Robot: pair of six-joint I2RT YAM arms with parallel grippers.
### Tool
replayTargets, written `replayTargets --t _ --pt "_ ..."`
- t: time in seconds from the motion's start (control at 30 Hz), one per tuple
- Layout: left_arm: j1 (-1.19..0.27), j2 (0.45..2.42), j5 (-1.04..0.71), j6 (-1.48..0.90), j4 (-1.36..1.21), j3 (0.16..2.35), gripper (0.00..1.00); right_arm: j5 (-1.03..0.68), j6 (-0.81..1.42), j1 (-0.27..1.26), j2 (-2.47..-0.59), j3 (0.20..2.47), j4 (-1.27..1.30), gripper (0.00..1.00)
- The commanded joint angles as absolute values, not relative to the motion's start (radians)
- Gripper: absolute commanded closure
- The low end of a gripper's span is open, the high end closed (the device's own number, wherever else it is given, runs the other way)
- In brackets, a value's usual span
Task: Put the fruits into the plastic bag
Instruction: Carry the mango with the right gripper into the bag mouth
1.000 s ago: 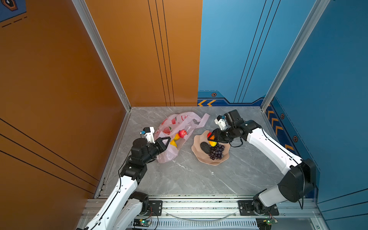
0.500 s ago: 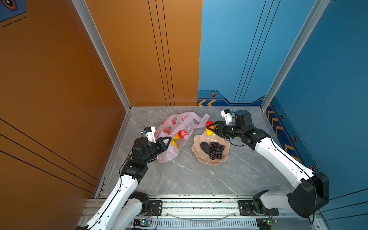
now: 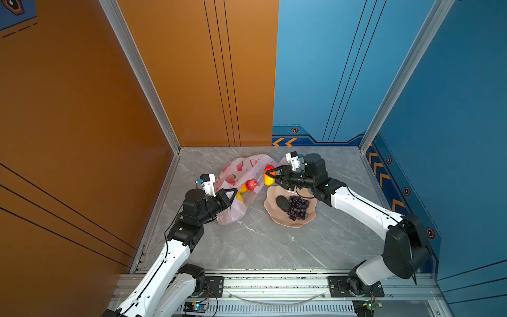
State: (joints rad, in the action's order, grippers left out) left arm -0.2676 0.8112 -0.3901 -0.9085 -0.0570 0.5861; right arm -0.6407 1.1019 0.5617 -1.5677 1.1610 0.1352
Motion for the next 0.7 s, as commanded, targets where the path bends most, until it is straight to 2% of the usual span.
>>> replayTargets --t 0.0,0.3,0.67 --pt "-0.279 0.805 -0.39 -0.894 -0.072 0.623 1.0 -0.668 1.162 0.597 -1.62 1.222 0.241 0.55" --pt "-0.285 0.789 -0.385 -0.894 -0.071 0.623 1.0 -0.685 1.193 0.662 -1.76 1.291 0.275 0.56" --pt "-0.288 0.792 -0.382 -0.893 -0.069 0.635 1.0 -0.677 1.17 0.685 -1.779 1.223 0.233 0.57"
